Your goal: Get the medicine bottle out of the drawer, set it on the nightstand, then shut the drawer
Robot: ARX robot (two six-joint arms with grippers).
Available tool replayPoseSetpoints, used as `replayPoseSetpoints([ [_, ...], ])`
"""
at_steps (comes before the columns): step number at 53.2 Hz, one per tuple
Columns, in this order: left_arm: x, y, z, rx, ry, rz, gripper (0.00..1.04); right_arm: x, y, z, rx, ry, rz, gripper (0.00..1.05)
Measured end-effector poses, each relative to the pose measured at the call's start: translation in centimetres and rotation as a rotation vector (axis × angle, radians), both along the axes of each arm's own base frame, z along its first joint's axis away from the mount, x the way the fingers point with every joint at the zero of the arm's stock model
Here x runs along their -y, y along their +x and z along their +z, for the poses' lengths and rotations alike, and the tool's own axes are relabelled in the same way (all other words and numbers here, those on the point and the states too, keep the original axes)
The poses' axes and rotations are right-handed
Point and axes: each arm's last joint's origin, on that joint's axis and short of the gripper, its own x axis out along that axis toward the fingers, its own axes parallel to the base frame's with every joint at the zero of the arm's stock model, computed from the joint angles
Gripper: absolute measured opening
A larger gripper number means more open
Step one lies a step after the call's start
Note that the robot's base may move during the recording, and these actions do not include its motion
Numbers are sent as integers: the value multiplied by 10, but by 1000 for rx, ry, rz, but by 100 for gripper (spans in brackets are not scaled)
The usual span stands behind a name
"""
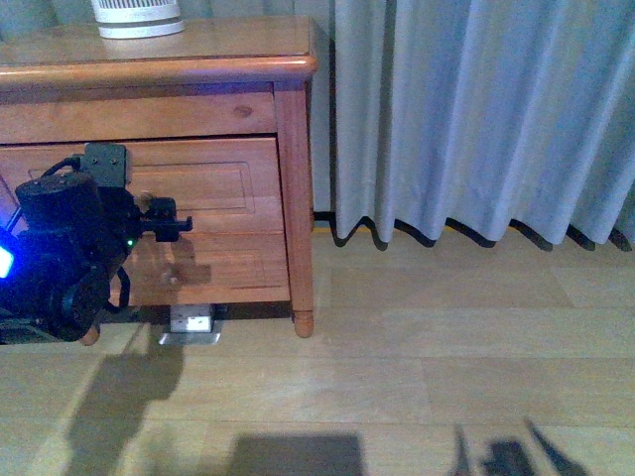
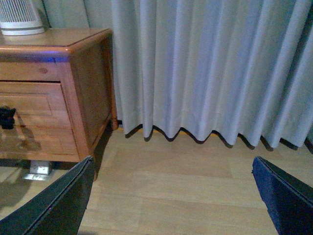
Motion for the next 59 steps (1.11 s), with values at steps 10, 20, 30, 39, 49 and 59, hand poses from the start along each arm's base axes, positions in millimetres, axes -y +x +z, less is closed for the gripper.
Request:
replayPoseSetpoints([
  [10, 0, 0, 1, 4, 8, -1, 47, 0, 0, 0, 0, 0, 0, 98],
  [20, 0, 0, 1, 5, 14, -6, 41, 0, 0, 0, 0, 0, 0, 98],
  [30, 1, 0, 1, 10, 15, -15, 26, 0, 0, 0, 0, 0, 0, 98],
  [39, 1, 0, 2, 17, 14, -15, 26, 0, 0, 0, 0, 0, 0, 98],
  [49, 1, -15, -3, 28, 14, -7, 25, 0, 0, 0, 0, 0, 0, 98],
  [59, 1, -52, -4, 27, 24, -5, 25, 0, 0, 0, 0, 0, 0, 98],
])
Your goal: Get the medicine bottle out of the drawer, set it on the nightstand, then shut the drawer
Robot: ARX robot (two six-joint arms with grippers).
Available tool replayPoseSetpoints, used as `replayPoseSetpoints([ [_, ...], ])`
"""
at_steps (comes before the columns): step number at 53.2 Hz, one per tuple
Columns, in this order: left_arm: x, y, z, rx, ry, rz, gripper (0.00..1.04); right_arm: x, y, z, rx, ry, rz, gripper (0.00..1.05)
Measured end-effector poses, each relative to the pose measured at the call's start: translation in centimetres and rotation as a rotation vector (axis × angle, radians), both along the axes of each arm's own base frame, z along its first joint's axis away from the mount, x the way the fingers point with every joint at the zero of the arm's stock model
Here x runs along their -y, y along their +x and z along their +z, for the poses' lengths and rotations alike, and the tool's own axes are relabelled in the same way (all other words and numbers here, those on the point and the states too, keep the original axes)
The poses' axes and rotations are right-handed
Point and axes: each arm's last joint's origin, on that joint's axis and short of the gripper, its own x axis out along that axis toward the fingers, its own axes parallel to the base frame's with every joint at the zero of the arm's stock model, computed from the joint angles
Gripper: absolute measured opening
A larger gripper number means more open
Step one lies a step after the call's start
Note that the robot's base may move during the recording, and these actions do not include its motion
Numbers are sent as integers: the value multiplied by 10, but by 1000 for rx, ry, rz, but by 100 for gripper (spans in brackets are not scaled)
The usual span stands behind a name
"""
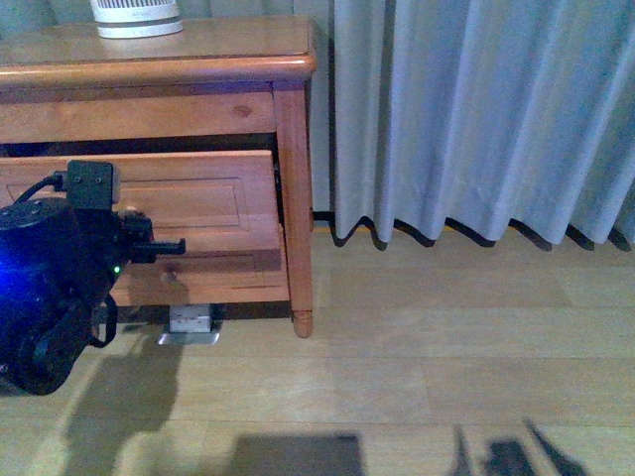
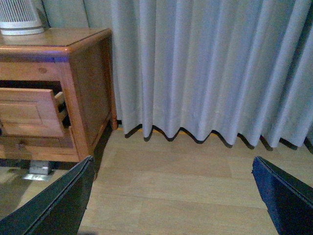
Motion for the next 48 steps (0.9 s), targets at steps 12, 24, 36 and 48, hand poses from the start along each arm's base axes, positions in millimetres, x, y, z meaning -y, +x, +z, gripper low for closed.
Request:
replayPoseSetpoints([
  [12, -1, -55, 3, -53, 6, 2, 25, 0, 0, 0, 0, 0, 0, 98],
  [24, 0, -74, 0, -88, 4, 0, 25, 0, 0, 0, 0, 0, 0, 98],
  [36, 0, -74, 0, -88, 1, 0, 25, 0, 0, 0, 0, 0, 0, 98],
  [48, 0, -75, 0, -92, 0, 0, 25, 0, 0, 0, 0, 0, 0, 98],
])
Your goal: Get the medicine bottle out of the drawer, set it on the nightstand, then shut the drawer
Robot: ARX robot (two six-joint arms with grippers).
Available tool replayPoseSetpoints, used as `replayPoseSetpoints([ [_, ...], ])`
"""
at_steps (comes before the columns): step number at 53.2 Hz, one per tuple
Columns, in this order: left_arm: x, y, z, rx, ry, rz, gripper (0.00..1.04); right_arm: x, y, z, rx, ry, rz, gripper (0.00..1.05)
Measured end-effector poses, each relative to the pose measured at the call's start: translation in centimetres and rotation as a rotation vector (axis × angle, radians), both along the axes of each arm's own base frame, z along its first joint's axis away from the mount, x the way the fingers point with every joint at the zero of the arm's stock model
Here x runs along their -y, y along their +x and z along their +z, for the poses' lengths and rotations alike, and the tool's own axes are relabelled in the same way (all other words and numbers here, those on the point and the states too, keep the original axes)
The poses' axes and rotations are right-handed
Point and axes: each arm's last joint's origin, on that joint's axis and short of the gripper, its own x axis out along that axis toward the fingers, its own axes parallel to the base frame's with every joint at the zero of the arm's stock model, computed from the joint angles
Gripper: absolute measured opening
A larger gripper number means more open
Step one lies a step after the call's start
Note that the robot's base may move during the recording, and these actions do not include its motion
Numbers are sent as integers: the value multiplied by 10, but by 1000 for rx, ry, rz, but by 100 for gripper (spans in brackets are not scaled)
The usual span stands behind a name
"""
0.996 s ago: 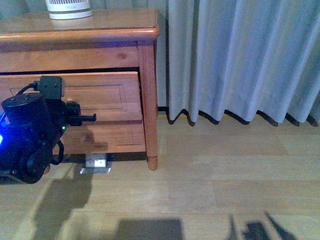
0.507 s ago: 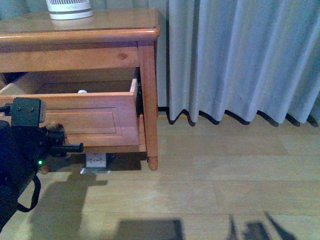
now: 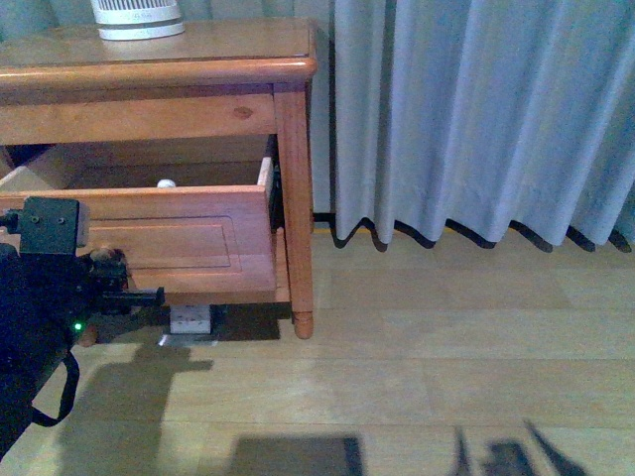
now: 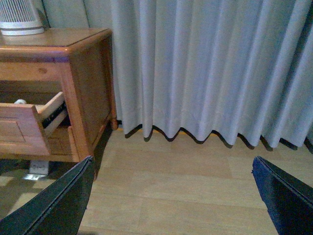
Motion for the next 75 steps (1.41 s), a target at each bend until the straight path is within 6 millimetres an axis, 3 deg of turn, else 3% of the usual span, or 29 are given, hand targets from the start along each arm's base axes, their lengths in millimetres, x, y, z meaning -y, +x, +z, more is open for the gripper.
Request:
replayPoseSetpoints([
  [4, 1, -3, 1, -6, 1, 0, 25, 0, 0, 0, 0, 0, 0, 98],
  [7, 6, -23, 11, -50, 6, -4, 25, 0, 0, 0, 0, 0, 1, 98],
  [10, 10, -65, 25, -130, 14, 3, 26, 0, 0, 0, 0, 0, 0, 98],
  [13, 12, -98, 28, -199, 23, -11, 36, 0, 0, 0, 0, 0, 0, 98],
  [15, 13, -111, 28, -227, 26, -28, 41, 0, 0, 0, 0, 0, 0, 98],
  [18, 14, -117, 29, -241, 36, -30, 45, 0, 0, 0, 0, 0, 0, 98],
  [23, 13, -121, 32, -242, 46, -22, 35, 0, 0, 0, 0, 0, 0, 98],
  [33, 13, -122, 39, -266, 45, -27, 68, 0, 0, 0, 0, 0, 0, 98],
  [41, 11, -120, 60, -240, 46, 5, 91, 0, 0, 0, 0, 0, 0, 98],
  [44, 10, -120, 75, -222, 46, 10, 99, 0, 0, 0, 0, 0, 0, 98],
  [50, 10, -123, 114, -167, 54, 10, 98, 0, 0, 0, 0, 0, 0, 98],
  [57, 10, -138, 188, -22, 90, 26, 98, 0, 0, 0, 0, 0, 0, 98],
  [63, 12, -168, 247, 102, 83, 52, 98, 0, 0, 0, 0, 0, 0, 98],
  [68, 19, -200, 272, 157, 58, 56, 98, 0, 0, 0, 0, 0, 0, 98],
  [75, 29, -245, 286, 208, 17, 78, 98, 0, 0, 0, 0, 0, 0, 98],
])
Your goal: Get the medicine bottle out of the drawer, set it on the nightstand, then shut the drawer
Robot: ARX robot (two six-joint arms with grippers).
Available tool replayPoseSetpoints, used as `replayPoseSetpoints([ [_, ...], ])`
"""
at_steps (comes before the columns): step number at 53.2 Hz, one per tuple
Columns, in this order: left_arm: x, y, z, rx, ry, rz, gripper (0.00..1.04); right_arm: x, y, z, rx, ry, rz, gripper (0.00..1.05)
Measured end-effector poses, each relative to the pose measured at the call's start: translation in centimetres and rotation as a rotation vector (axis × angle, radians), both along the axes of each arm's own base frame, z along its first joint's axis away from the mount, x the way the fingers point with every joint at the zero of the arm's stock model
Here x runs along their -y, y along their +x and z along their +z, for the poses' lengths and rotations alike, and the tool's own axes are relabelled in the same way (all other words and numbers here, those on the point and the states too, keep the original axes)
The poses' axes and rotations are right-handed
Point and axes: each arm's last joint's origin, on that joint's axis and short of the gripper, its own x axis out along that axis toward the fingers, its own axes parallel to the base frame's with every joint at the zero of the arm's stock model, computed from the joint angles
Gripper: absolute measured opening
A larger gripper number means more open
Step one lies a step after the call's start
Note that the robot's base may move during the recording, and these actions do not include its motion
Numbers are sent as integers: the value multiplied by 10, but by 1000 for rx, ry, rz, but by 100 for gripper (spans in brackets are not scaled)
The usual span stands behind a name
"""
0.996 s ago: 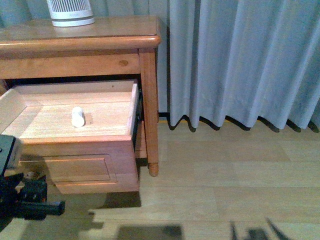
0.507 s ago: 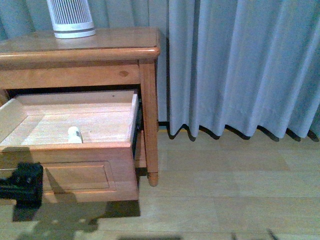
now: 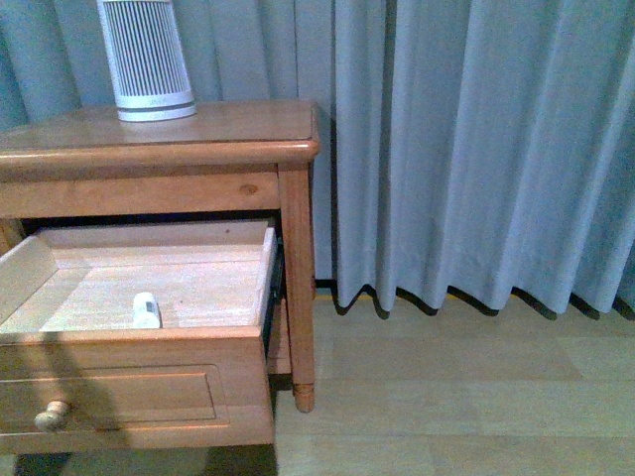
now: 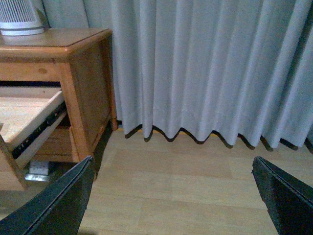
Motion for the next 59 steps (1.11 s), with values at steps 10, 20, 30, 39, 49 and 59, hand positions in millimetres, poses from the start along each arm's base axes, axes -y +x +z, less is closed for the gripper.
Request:
replayPoseSetpoints([
  [10, 1, -50, -33, -39, -100, -143, 77, 0, 0, 0, 0, 0, 0, 98],
  [20, -15, -51, -99, -73, -136, -159, 42, 0, 0, 0, 0, 0, 0, 98],
  [30, -28, -51, -129, -69, -146, -139, 8, 0, 0, 0, 0, 0, 0, 98],
  [39, -39, -51, -128, -56, -152, -126, 3, 0, 0, 0, 0, 0, 0, 98],
  [49, -40, -51, -128, -57, -152, -135, 3, 0, 0, 0, 0, 0, 0, 98],
  [59, -40, -51, -128, -57, -152, -135, 3, 0, 0, 0, 0, 0, 0, 98],
])
